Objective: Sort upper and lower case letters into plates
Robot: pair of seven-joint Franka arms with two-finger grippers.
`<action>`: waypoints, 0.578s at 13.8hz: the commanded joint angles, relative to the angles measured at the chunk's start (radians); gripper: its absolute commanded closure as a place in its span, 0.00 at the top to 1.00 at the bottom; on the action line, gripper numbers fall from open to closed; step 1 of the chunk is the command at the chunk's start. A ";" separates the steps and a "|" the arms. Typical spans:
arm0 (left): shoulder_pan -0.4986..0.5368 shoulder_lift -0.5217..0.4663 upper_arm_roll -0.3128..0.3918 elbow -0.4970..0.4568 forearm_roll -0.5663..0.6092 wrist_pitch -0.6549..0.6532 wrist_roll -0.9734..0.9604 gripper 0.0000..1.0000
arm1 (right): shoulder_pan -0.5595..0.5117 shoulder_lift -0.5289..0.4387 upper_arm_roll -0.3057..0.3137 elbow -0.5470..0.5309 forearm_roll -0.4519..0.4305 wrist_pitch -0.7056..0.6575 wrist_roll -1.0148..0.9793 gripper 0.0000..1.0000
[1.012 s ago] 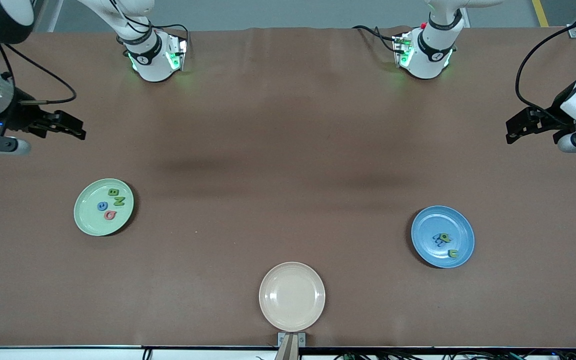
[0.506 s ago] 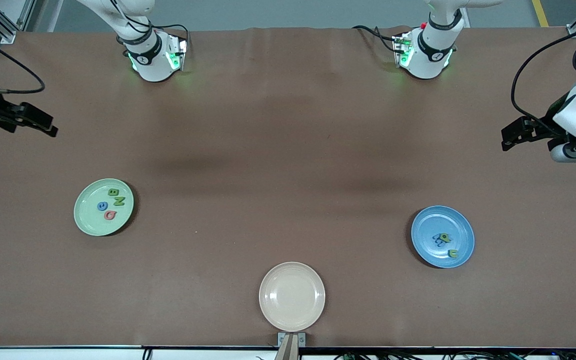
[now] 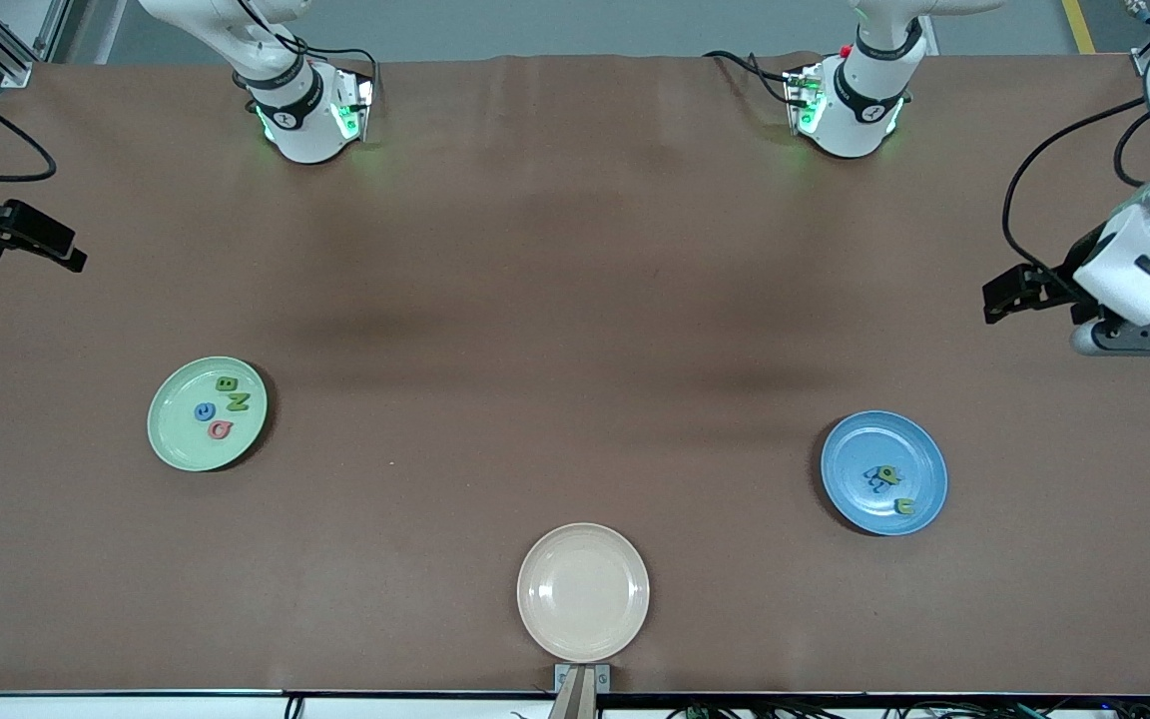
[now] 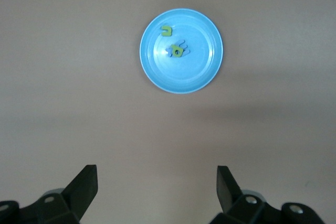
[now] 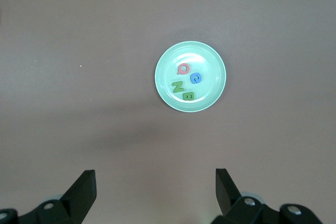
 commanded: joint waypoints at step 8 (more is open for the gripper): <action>0.065 0.153 0.001 -0.200 0.012 0.473 0.023 1.00 | 0.015 0.004 -0.016 0.043 -0.014 -0.009 -0.007 1.00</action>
